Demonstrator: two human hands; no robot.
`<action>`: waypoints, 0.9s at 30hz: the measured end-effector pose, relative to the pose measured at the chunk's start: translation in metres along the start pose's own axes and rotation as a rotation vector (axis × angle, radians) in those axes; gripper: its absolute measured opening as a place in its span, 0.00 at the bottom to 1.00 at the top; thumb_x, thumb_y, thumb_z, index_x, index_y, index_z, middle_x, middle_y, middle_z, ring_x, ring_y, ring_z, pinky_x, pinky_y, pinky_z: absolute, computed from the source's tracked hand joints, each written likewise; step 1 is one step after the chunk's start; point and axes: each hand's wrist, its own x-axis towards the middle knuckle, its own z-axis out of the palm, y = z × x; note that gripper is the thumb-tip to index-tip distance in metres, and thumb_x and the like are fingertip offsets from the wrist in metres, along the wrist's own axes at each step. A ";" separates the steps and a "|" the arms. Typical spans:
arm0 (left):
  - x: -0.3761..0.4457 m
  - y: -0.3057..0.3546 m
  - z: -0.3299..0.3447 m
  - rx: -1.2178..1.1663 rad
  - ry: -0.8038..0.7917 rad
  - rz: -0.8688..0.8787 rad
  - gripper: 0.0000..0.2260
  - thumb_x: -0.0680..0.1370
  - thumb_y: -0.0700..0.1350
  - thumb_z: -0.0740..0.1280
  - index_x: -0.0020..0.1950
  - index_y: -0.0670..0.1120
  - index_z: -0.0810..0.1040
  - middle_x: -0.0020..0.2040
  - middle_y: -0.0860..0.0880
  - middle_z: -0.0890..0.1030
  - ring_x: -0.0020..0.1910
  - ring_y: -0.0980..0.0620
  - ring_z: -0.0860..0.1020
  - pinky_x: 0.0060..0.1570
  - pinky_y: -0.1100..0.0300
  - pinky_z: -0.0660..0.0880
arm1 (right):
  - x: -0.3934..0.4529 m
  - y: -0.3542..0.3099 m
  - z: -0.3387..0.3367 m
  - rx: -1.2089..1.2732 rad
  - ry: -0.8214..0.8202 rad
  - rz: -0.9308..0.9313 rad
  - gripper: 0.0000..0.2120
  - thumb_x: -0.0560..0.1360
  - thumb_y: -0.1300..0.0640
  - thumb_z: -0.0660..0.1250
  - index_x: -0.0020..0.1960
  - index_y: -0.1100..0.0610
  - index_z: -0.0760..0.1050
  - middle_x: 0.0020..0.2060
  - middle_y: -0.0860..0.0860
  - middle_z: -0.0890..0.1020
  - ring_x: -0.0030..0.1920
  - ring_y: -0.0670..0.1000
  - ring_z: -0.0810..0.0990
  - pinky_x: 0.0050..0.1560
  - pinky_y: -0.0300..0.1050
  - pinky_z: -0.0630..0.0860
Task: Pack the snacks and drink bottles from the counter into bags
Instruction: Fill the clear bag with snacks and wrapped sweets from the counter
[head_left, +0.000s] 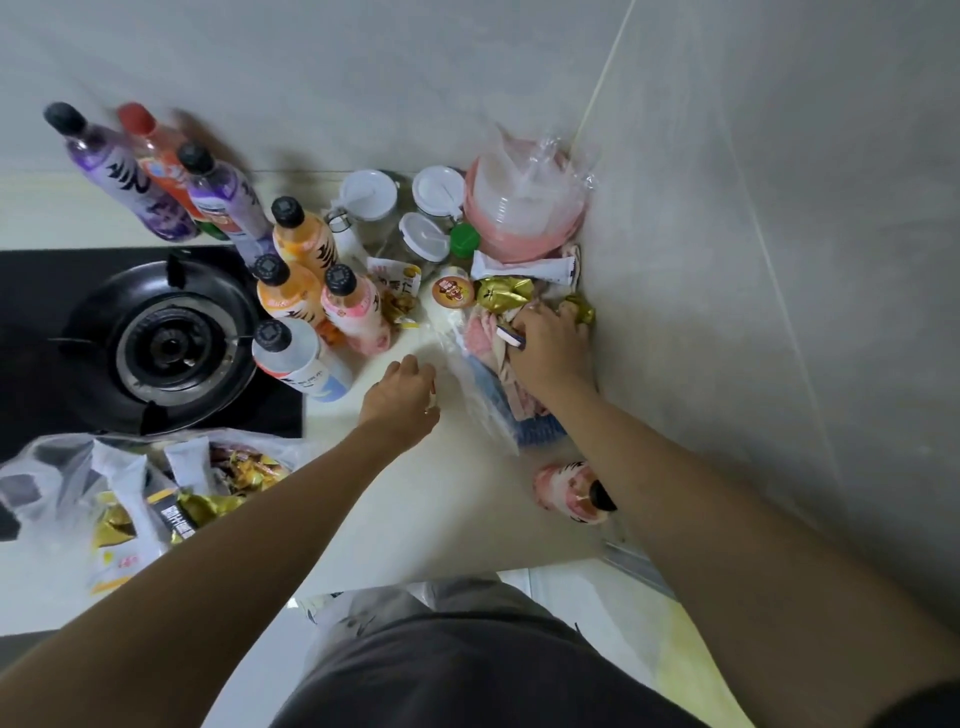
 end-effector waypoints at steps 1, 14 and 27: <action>-0.004 -0.002 -0.002 -0.019 0.012 -0.003 0.16 0.76 0.49 0.72 0.61 0.45 0.75 0.57 0.45 0.74 0.58 0.44 0.73 0.46 0.51 0.75 | -0.003 -0.002 0.000 0.015 0.016 0.004 0.04 0.78 0.54 0.71 0.52 0.52 0.79 0.53 0.52 0.83 0.58 0.59 0.75 0.55 0.53 0.71; -0.095 -0.063 -0.048 -0.161 0.121 0.077 0.16 0.76 0.50 0.71 0.61 0.45 0.75 0.55 0.46 0.74 0.56 0.43 0.75 0.44 0.50 0.76 | -0.078 -0.094 0.015 0.168 0.161 0.051 0.14 0.74 0.56 0.69 0.58 0.55 0.84 0.55 0.56 0.84 0.60 0.61 0.81 0.54 0.52 0.80; -0.232 -0.222 -0.070 -0.201 0.177 -0.029 0.10 0.75 0.51 0.69 0.54 0.50 0.77 0.52 0.50 0.75 0.57 0.45 0.76 0.46 0.51 0.77 | -0.188 -0.290 0.073 0.265 0.036 -0.244 0.05 0.75 0.58 0.69 0.49 0.55 0.83 0.40 0.51 0.79 0.44 0.56 0.80 0.37 0.46 0.70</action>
